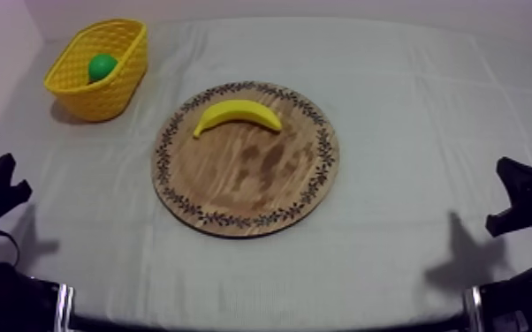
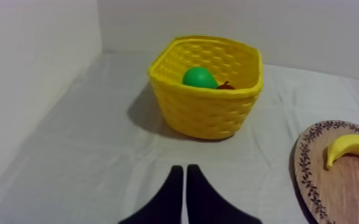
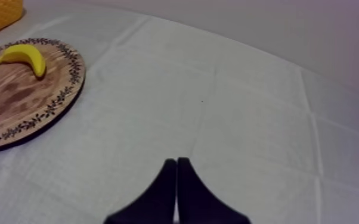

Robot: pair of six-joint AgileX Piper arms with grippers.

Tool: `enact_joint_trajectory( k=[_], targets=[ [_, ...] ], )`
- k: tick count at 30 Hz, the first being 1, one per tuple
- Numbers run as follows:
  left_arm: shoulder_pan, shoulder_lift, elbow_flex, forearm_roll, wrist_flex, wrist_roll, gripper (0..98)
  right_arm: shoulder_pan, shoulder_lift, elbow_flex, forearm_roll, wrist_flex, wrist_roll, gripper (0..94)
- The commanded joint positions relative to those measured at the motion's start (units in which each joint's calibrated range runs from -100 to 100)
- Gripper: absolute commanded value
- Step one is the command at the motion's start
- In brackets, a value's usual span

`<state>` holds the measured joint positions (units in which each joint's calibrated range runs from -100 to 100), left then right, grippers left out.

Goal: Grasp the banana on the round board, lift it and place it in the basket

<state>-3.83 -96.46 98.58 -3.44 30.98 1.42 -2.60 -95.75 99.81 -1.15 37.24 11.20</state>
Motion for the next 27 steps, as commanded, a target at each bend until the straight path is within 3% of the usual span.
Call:
enact_joint_trajectory(
  k=[1, 6, 11, 16, 27],
  targets=[
    [0.1, 3.0, -1.6, -0.42, -0.5, 0.8, 0.0, 0.0, 0.0, 0.0, 0.0, 0.0, 0.0, 0.3],
    [0.7, 11.1, -9.1, -1.31, -1.0, 2.9, 0.0, 0.0, 0.0, 0.0, 0.0, 0.0, 0.0, 0.3],
    [2.4, 21.2, -19.3, -3.85, -0.6, 6.4, 0.0, 0.0, 0.0, 0.0, 0.0, 0.0, 0.0, 0.3],
    [4.6, 30.8, -31.7, -6.0, 3.7, 8.9, 0.0, 0.0, 0.0, 0.0, 0.0, 0.0, 0.0, 0.3],
    [8.1, 48.0, -55.3, -6.54, 14.8, 8.6, 0.0, 0.0, 0.0, 0.0, 0.0, 0.0, 0.0, 0.3]
  ],
)
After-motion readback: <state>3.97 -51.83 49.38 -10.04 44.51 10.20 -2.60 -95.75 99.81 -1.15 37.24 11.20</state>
